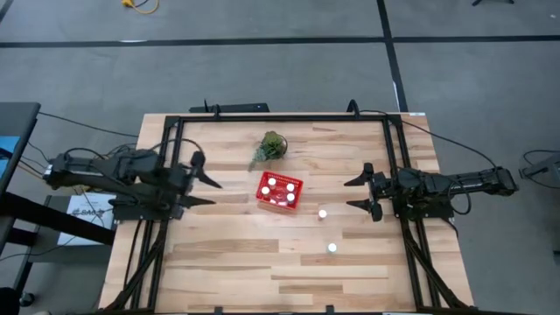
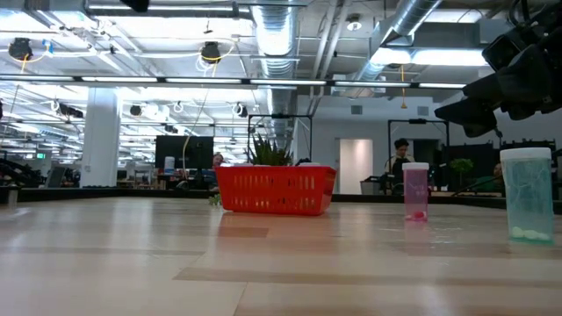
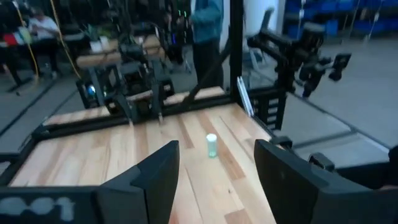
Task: Pick and place pill bottles into a basket
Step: Put the pink medicine bottle into the red bin
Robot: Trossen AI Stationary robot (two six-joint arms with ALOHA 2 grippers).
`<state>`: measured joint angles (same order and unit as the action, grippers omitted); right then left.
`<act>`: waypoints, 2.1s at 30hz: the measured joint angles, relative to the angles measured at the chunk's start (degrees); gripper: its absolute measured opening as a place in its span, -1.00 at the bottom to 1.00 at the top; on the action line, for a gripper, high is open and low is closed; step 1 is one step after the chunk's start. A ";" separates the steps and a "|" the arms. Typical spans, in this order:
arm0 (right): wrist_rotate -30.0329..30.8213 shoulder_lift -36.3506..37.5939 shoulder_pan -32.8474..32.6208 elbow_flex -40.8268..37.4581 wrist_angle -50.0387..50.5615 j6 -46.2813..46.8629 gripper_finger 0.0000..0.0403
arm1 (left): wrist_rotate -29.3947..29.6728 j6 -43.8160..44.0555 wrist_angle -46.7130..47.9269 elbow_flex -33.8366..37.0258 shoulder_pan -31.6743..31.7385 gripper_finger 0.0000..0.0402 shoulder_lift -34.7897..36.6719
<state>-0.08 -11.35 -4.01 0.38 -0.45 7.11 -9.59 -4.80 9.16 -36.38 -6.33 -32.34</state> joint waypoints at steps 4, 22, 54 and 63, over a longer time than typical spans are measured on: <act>0.00 0.00 -0.01 0.00 0.00 -0.02 0.52 | -0.21 0.54 -0.26 4.34 -0.07 -0.01 8.15; 0.02 0.02 -0.02 -0.01 0.00 -0.01 0.52 | 1.67 -2.51 -19.54 24.12 -3.28 -0.01 31.78; 0.02 0.07 -0.02 0.00 0.00 -0.01 0.52 | 11.44 -2.62 -17.06 35.32 -3.44 -0.01 31.73; 0.02 0.07 -0.02 0.00 0.00 -0.02 0.52 | 11.80 -2.42 -9.88 35.14 -3.45 -0.01 31.73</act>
<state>-0.05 -11.29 -4.03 0.38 -0.45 7.09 2.20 -7.22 -0.73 -1.23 -9.78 -0.60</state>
